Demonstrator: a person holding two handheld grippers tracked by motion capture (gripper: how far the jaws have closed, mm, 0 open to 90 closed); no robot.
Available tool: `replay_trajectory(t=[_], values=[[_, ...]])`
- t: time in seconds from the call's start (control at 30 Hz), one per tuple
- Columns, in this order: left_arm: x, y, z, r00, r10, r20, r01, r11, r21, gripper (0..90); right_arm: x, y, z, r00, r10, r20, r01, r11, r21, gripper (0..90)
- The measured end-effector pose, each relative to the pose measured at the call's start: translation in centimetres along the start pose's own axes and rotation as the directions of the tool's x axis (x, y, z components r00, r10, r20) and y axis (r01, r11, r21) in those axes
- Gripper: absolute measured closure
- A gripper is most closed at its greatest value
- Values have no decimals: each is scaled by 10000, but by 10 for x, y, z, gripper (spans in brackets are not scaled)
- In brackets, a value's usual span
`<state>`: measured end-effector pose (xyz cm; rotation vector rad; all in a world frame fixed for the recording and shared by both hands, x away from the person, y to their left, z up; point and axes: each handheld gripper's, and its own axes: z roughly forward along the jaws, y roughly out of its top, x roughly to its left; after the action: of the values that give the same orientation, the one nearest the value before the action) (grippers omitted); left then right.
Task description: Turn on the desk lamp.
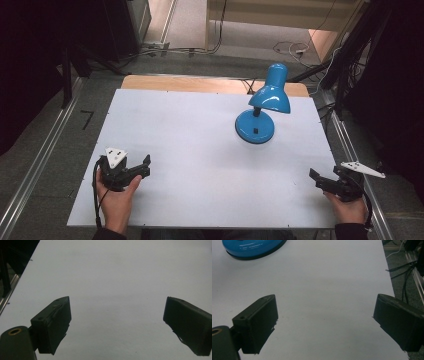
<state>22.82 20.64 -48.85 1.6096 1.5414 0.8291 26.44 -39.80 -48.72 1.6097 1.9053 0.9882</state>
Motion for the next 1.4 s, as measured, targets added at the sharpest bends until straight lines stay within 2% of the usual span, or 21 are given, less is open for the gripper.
replay_trajectory(t=[0.07,0.17,0.3,0.47,0.57,0.67,0.8,1.13,1.4], values=[[-1,-1,1,9997,238,-38,-237,9995,225,75,0,0,1,10000,8,-32,-8,10000,-23,41],[-1,-2,2,9994,292,-176,-287,9992,273,75,1,1,2,10000,-86,-12,86,10000,6,41],[1,-2,1,9993,221,-288,-216,9996,175,75,3,2,3,9999,-142,29,142,9999,0,41],[1,-3,1,9998,102,-185,-98,9997,223,59,4,5,4,9999,-129,33,129,9999,-12,41],[0,-3,0,9997,171,-147,-168,9997,187,59,5,6,4,9998,-174,36,174,9998,-39,41],[0,-2,-1,9997,126,-214,-123,9998,137,59,6,6,5,9998,-196,30,196,9998,-56,41],[-1,-2,-1,9999,54,-141,-52,9999,95,59,10,9,9,9997,-237,23,237,9997,-5,41],[0,-2,-2,9999,82,-83,-82,9999,70,59,32,17,21,9974,-654,-309,657,9978,93,41],[-1,-2,-2,9999,144,89,-144,9999,-26,60,41,23,28,9959,-761,-492,765,9971,56,41]])
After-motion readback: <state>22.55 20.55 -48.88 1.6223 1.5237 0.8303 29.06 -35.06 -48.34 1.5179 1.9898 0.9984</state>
